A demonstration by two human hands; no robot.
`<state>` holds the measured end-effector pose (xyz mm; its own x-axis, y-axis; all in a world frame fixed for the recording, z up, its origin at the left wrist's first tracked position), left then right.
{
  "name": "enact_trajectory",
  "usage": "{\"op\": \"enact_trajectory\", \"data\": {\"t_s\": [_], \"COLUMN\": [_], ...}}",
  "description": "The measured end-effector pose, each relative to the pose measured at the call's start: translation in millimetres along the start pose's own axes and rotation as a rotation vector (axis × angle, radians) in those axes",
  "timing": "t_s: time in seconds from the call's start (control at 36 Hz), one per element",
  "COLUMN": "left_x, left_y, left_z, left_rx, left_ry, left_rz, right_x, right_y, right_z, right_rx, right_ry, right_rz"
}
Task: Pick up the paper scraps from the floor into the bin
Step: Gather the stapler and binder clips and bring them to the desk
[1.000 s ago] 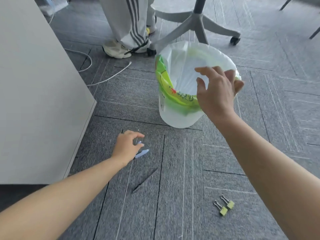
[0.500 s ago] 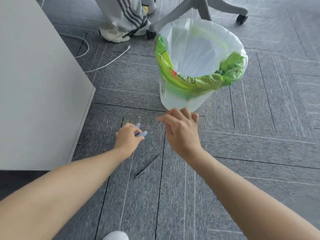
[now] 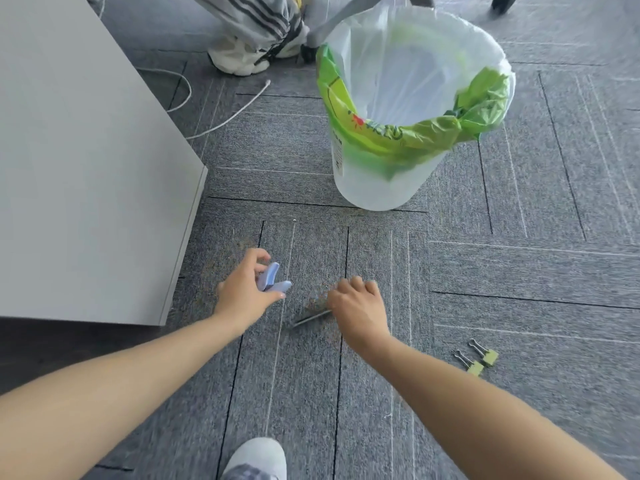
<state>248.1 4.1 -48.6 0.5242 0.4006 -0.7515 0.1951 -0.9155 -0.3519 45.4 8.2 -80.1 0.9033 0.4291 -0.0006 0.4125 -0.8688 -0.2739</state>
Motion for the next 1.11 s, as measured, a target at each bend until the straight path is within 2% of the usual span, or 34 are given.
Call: {"op": "enact_trajectory", "data": {"t_s": [0.11, 0.31, 0.53, 0.67, 0.83, 0.94, 1.11], "left_x": [-11, -21, -38, -57, -87, -98, -104], "left_y": [-3, 2, -36, -56, -61, -63, -68], "left_z": [17, 48, 121, 153, 179, 199, 217], "left_rx": [0.083, 0.235, 0.535, 0.635, 0.722, 0.787, 0.792], "left_ry": [-0.083, -0.015, 0.213, 0.335, 0.484, 0.448, 0.387], "left_rz": [0.007, 0.038, 0.222, 0.337, 0.558, 0.478, 0.427], "right_x": [-34, -100, -139, -149, -144, -142, -145], "right_y": [-3, -41, -103, -130, -132, -123, -114], "right_z": [1, 13, 29, 43, 40, 31, 26], "right_rx": [-0.025, 0.007, 0.106, 0.125, 0.141, 0.159, 0.109], "right_ry": [0.009, 0.097, 0.249, 0.416, 0.537, 0.758, 0.76], "right_rz": [0.144, 0.391, 0.593, 0.746, 0.701, 0.661, 0.65]}}
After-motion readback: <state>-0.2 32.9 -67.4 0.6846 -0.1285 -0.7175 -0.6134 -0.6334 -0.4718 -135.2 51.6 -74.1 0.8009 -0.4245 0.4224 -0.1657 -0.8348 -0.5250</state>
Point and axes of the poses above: each hand's wrist, its own y-axis towards the middle knuckle, its own z-axis out of the palm, x = y × z, the point moved 6 cm from there along y, towards the middle knuckle, and after that the axes turned 15 degrees about -y, right-handed, at the moved point
